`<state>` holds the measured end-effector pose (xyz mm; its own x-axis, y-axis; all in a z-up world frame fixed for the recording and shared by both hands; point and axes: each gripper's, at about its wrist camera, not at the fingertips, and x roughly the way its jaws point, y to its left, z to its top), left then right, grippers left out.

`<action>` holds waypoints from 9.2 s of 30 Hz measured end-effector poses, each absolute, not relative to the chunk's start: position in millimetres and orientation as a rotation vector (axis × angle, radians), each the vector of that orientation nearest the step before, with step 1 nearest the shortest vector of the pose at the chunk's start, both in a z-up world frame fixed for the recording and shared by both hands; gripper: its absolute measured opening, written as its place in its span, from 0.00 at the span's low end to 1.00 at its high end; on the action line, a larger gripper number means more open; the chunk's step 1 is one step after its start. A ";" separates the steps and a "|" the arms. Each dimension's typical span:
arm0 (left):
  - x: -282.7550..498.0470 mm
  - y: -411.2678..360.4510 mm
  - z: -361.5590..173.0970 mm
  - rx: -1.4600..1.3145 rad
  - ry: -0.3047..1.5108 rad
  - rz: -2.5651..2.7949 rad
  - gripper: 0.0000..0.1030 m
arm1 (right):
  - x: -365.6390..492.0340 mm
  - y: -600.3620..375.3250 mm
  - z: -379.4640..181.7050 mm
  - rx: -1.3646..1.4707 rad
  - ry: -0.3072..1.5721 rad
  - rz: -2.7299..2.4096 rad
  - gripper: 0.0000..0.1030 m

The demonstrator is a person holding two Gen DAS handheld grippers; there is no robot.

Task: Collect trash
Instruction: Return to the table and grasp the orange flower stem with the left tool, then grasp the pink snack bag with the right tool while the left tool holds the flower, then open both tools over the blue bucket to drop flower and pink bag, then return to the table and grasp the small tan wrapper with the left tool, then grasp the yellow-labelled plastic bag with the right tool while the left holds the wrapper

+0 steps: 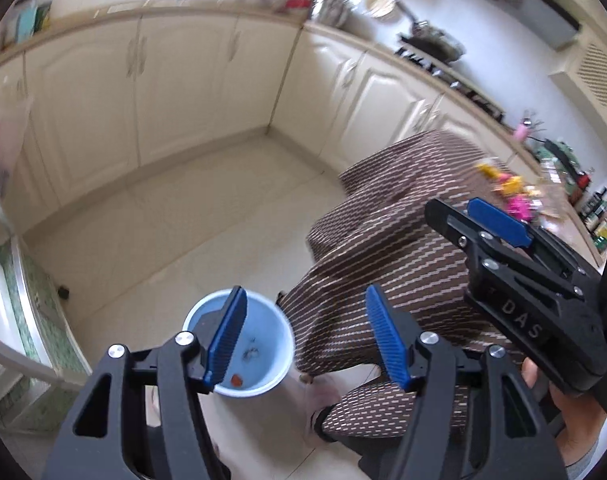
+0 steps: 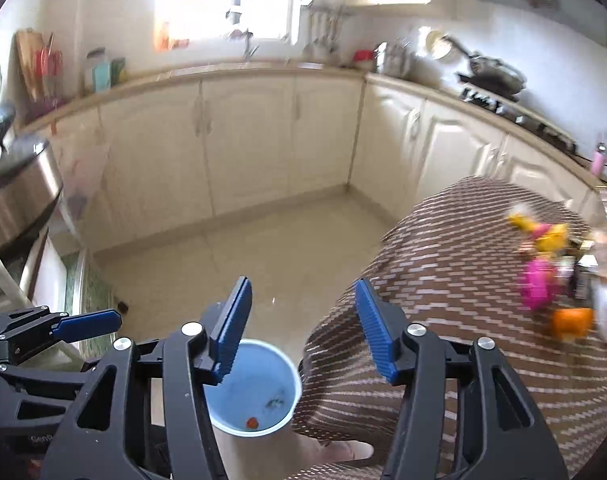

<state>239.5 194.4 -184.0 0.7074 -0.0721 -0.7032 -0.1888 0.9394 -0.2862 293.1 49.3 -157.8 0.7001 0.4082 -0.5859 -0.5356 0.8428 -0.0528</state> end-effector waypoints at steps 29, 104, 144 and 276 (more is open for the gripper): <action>284.6 -51.9 -110.6 -0.120 0.715 -0.306 0.65 | 268.3 -236.4 -106.3 0.073 0.495 0.108 0.62; 252.3 184.7 -174.2 -0.389 0.734 0.095 0.03 | 302.6 35.7 -167.7 -0.155 0.756 0.629 0.46; 274.2 264.7 -308.6 -0.576 0.954 0.238 0.30 | 335.6 119.5 -300.8 -0.284 0.997 0.682 0.47; 364.6 43.8 -117.5 -0.304 0.711 -0.285 0.23 | 390.8 -165.2 -89.3 -0.152 0.504 0.129 0.01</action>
